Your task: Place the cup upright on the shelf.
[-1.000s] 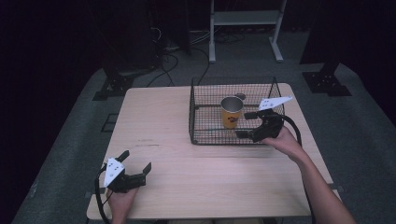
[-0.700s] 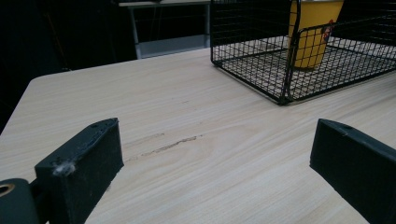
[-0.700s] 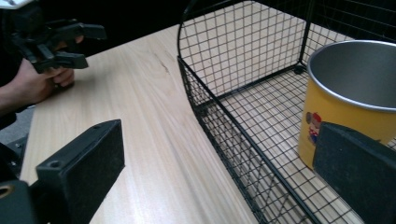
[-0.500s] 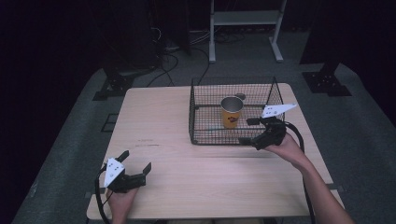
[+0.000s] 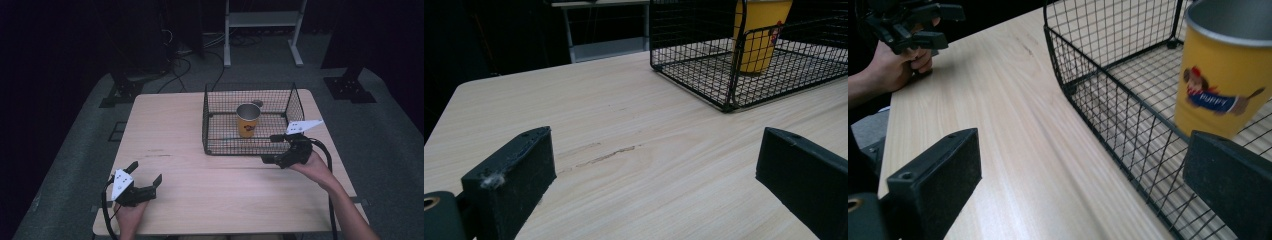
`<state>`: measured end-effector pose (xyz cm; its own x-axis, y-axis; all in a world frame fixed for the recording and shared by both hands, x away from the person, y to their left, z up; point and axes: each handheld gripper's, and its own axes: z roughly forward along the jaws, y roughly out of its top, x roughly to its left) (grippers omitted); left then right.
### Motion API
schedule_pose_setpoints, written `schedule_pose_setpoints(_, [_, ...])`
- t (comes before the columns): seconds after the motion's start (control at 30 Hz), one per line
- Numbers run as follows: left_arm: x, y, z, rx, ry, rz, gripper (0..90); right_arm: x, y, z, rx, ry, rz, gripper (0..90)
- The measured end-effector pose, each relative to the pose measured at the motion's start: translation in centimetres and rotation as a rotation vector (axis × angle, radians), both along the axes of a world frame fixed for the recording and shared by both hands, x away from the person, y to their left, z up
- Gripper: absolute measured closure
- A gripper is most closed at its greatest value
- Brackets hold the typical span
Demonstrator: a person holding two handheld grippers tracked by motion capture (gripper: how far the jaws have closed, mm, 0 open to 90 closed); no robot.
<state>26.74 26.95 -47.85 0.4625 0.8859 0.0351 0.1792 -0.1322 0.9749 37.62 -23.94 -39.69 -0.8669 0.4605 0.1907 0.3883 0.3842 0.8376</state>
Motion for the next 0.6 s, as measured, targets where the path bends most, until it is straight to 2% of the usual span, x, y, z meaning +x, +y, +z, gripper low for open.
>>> schedule_pose_setpoints(0.2, [0.0, 0.0, 0.0, 0.002, -0.001, 0.000, 1.8, -0.4, 0.1, -0.4, -0.028, 0.005, 0.010, 1.8])
schedule_pose_setpoints(0.6, [0.0, 0.0, 0.0, 0.002, -0.002, 0.001, 1.8, -0.9, -0.6, -1.3, -0.045, 0.015, -0.011, 1.8])
